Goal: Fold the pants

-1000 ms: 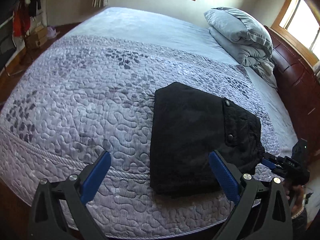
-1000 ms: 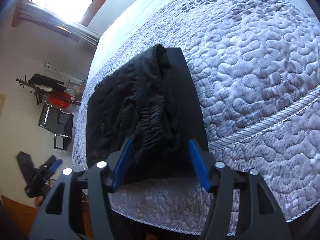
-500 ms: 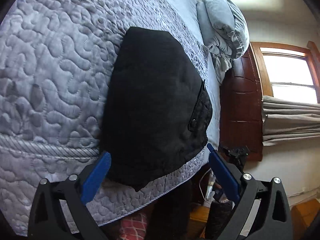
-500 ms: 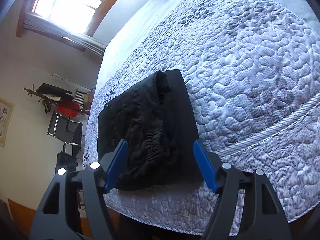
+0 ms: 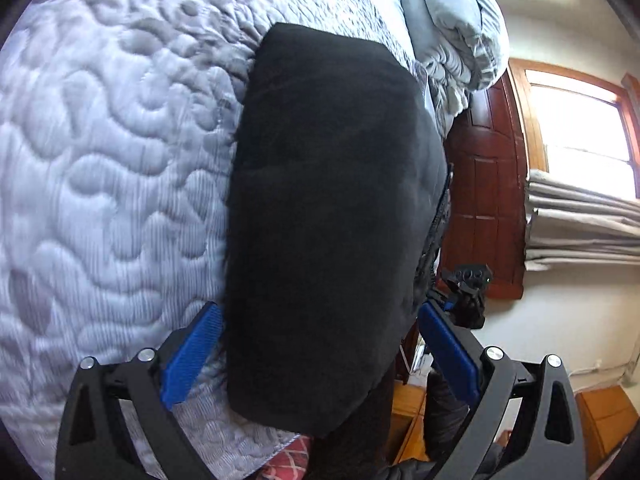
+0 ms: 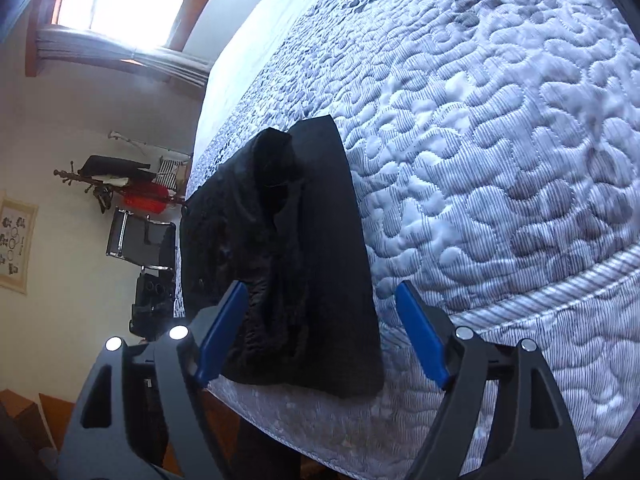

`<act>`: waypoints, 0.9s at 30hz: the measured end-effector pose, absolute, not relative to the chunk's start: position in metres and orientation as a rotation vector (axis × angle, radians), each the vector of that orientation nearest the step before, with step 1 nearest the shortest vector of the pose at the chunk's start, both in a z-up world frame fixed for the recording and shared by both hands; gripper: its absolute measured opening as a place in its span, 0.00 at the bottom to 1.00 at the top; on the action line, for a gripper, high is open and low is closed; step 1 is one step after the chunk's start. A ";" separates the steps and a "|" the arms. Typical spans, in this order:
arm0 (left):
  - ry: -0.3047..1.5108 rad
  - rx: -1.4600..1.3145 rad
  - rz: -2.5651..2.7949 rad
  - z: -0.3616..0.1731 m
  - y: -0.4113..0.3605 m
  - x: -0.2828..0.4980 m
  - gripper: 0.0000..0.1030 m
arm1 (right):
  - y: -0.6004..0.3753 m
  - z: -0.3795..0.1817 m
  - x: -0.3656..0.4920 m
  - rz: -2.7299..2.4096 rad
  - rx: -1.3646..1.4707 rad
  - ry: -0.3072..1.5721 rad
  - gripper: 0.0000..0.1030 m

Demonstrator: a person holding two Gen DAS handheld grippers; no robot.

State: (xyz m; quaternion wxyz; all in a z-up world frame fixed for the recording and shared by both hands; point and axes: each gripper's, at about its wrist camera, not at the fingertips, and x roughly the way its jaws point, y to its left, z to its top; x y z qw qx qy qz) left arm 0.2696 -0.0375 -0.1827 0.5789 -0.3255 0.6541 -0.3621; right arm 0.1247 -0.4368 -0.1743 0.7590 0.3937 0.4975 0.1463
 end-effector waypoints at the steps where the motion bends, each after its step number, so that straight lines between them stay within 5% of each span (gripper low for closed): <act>1: 1.536 -0.752 -0.851 -0.182 -0.038 0.273 0.96 | -0.436 -0.177 0.127 0.332 0.856 1.087 0.75; 27: 1.666 -0.693 -1.085 -0.193 -0.093 0.301 0.96 | -0.429 -0.217 0.177 0.689 0.928 1.159 0.92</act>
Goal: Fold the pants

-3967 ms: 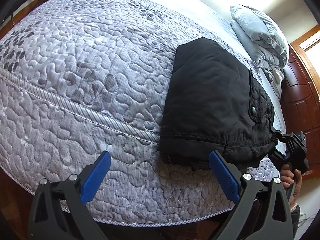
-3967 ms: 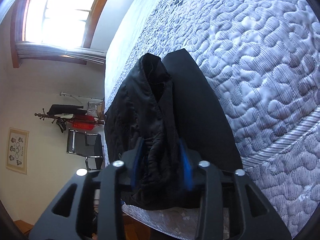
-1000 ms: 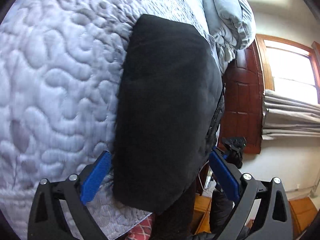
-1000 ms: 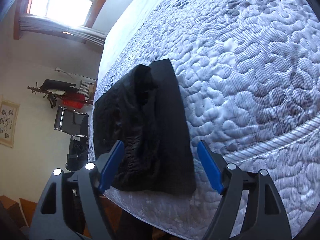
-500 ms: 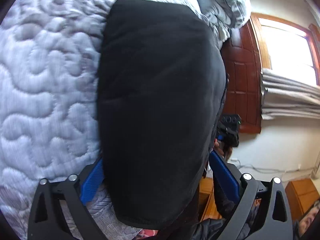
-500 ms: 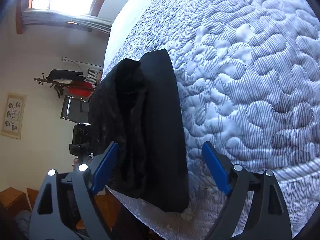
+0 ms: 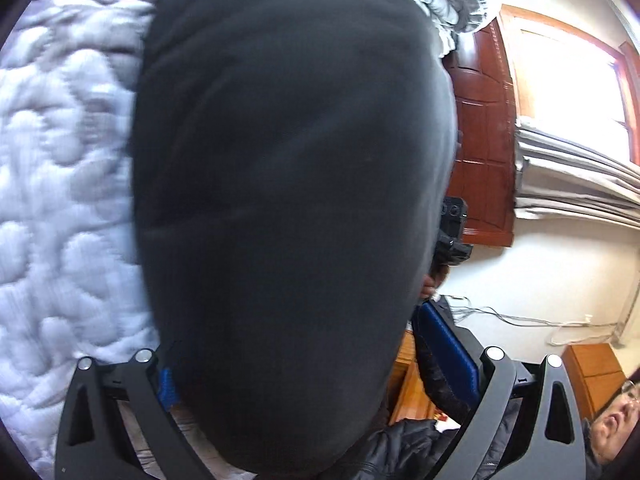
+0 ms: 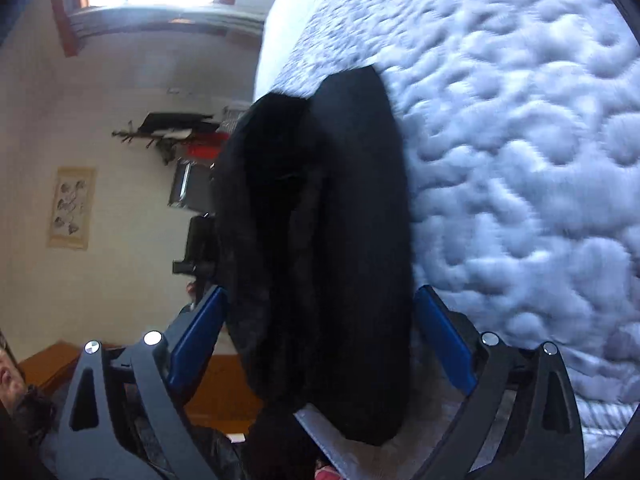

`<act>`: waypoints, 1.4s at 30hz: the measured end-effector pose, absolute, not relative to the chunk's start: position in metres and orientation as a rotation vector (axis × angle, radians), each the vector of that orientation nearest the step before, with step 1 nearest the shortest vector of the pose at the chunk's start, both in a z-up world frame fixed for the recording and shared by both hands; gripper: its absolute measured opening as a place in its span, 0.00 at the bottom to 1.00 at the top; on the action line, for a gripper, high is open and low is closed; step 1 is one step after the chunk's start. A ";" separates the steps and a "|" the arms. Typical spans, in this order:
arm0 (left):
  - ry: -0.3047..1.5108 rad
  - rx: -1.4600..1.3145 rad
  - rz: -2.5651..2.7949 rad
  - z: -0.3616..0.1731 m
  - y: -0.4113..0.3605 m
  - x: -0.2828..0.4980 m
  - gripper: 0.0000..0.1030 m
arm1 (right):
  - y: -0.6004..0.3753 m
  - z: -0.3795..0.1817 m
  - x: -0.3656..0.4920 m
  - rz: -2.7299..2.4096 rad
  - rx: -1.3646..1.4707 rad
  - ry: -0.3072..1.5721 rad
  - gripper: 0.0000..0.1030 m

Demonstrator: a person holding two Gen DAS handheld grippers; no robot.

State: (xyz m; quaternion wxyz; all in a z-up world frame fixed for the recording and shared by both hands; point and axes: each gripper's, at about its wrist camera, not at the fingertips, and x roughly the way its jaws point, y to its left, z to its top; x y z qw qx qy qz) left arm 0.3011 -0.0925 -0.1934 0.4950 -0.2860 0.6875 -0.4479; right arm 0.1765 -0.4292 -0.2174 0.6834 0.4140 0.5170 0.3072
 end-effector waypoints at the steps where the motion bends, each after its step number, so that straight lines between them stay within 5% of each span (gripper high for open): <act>1: 1.669 -0.689 -1.097 -0.195 -0.090 0.299 0.96 | -0.426 -0.218 0.179 0.671 0.904 1.176 0.92; 9: 1.715 -0.663 -1.032 -0.205 -0.104 0.299 0.96 | -0.406 -0.221 0.194 0.651 0.857 1.214 0.94; 14: 1.658 -0.760 -1.025 -0.195 -0.092 0.296 0.95 | -0.410 -0.211 0.184 0.629 0.870 1.175 0.55; 20: 1.616 -0.768 -0.960 -0.189 -0.081 0.298 0.60 | -0.405 -0.186 0.176 0.610 0.804 1.122 0.36; 25: 1.543 -0.766 -0.975 -0.166 -0.087 0.300 0.40 | -0.391 -0.163 0.174 0.620 0.755 1.060 0.32; 36: 1.370 -0.720 -1.015 -0.102 -0.086 0.352 0.39 | -0.394 -0.134 0.215 0.654 0.687 0.947 0.32; 42: 1.357 -0.725 -0.953 -0.112 -0.079 0.401 0.39 | -0.400 -0.148 0.270 0.655 0.729 0.988 0.32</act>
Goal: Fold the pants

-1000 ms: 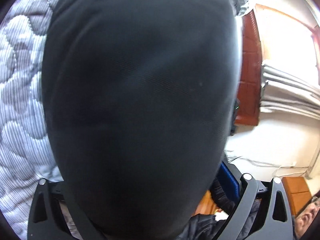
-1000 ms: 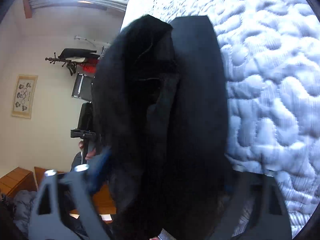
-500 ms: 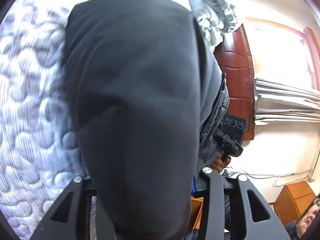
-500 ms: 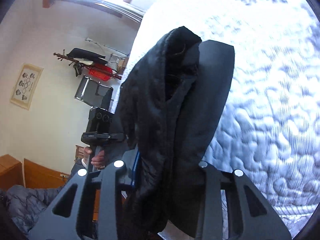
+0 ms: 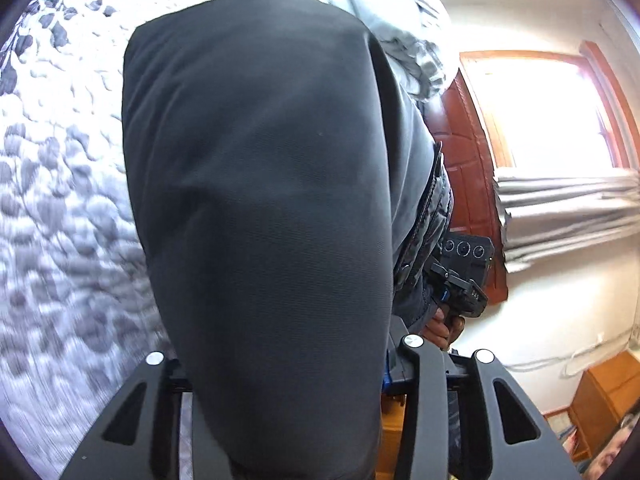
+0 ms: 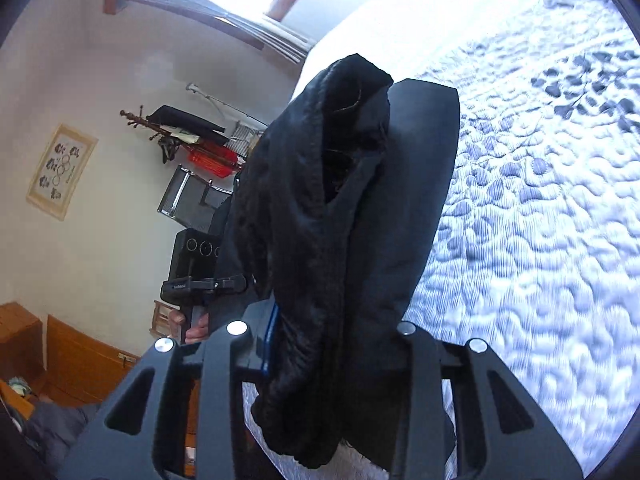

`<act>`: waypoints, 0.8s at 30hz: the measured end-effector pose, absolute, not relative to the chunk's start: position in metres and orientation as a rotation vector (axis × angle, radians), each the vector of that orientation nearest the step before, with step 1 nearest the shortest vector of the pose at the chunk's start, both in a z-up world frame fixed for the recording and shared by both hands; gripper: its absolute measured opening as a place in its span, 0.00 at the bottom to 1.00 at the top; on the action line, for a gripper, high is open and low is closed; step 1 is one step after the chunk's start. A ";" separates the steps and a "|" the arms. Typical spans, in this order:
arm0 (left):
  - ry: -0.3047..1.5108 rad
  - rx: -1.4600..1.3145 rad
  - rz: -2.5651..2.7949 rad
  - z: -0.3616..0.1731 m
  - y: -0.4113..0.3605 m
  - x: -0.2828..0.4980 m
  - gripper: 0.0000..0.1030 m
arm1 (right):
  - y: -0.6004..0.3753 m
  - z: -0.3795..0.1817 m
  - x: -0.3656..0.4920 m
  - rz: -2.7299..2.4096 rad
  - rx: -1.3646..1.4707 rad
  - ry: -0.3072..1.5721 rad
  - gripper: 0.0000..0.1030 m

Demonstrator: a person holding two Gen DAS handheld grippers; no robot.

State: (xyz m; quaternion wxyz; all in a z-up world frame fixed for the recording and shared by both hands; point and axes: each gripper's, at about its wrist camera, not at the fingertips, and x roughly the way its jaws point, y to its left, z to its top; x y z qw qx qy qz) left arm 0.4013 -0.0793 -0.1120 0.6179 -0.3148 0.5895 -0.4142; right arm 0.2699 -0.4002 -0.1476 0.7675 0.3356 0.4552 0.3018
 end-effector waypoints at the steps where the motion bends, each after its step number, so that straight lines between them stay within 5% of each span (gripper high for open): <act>1: 1.365 -0.719 -0.941 -0.117 -0.079 0.406 0.39 | -0.400 -0.156 0.279 0.649 0.740 1.010 0.32; 9: 1.439 -0.794 -0.861 -0.174 -0.069 0.423 0.51 | -0.411 -0.237 0.313 0.570 0.872 1.123 0.41; 11: 1.423 -0.797 -0.869 -0.182 -0.071 0.418 0.54 | -0.414 -0.246 0.311 0.567 0.889 1.116 0.53; 16: 1.416 -0.758 -0.831 -0.183 -0.081 0.407 0.69 | -0.425 -0.252 0.293 0.523 0.897 1.091 0.66; 24: 1.361 -0.663 -0.649 -0.163 -0.052 0.386 0.87 | -0.440 -0.234 0.255 0.422 0.874 1.020 0.70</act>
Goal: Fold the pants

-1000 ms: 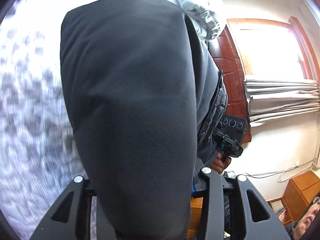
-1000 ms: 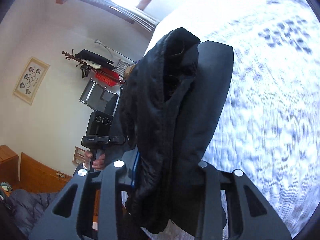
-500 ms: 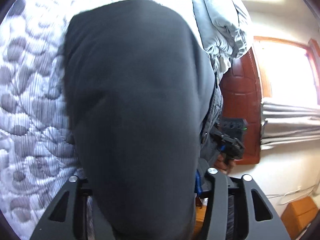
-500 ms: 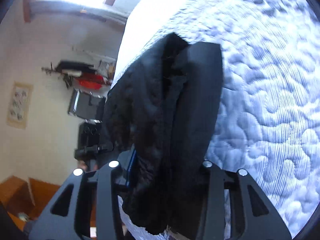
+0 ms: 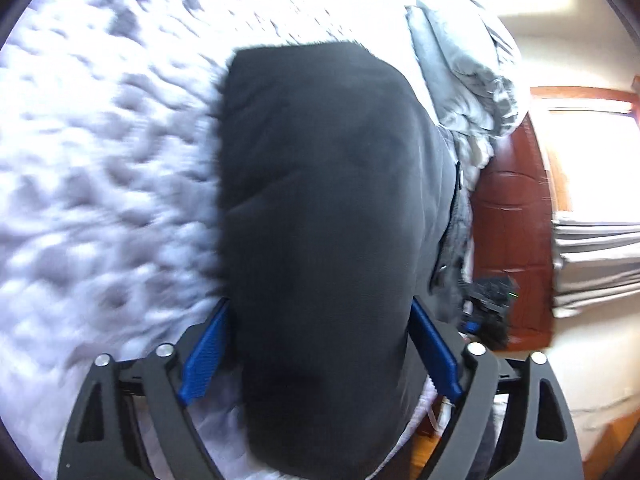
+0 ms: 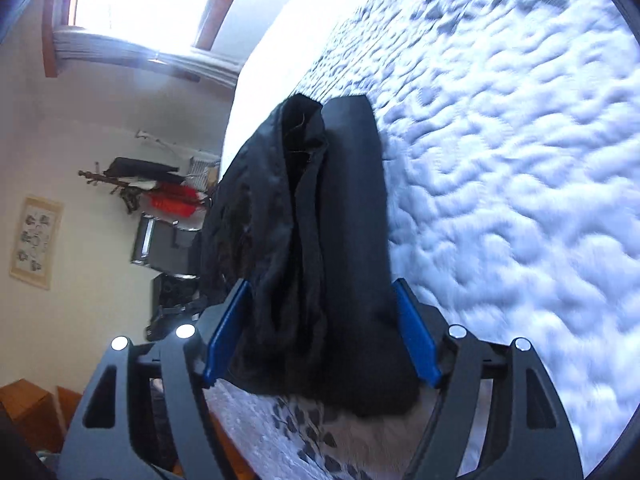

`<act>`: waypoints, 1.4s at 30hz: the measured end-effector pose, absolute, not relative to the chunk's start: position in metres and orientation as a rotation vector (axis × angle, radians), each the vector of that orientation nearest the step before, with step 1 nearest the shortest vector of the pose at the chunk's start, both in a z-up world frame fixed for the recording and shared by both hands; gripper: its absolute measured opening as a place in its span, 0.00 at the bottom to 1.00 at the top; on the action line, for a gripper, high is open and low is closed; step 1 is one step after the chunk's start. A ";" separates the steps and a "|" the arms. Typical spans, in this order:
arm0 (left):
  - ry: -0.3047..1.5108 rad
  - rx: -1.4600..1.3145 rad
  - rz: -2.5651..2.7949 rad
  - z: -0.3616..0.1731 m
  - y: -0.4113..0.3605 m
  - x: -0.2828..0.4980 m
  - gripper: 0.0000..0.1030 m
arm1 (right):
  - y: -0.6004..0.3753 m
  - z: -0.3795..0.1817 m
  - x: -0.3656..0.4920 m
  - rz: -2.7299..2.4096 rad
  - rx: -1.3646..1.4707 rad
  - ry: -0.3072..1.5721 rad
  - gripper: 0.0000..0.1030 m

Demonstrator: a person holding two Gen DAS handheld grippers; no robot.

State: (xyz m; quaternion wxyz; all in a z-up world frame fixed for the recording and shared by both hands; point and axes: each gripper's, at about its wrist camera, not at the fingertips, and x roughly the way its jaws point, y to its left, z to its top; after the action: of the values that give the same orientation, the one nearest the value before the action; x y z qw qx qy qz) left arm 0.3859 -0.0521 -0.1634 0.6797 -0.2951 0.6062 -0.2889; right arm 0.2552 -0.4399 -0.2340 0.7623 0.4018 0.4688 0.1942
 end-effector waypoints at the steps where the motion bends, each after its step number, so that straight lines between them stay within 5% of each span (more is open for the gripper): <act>1: 1.346 -0.643 -0.622 -0.157 -0.051 0.381 0.90 | -0.437 -0.226 0.248 0.386 0.832 1.015 0.71; 7: 1.225 -0.440 -0.461 -0.118 -0.058 0.331 0.96 | -0.415 -0.192 0.204 0.185 0.579 1.012 0.88; 18: 1.178 -0.143 -0.400 -0.077 -0.100 0.238 0.96 | -0.343 -0.164 0.140 -0.066 0.319 1.028 0.96; 42: 1.069 0.007 -0.125 -0.049 -0.111 0.213 0.96 | -0.293 -0.117 0.111 -0.141 0.145 1.016 0.97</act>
State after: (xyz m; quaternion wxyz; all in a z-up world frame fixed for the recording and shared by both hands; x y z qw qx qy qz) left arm 0.2129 -0.1112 -0.0489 0.8586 0.0033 0.5091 -0.0594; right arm 0.1114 -0.2934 -0.1173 0.8689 0.0694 0.4854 -0.0672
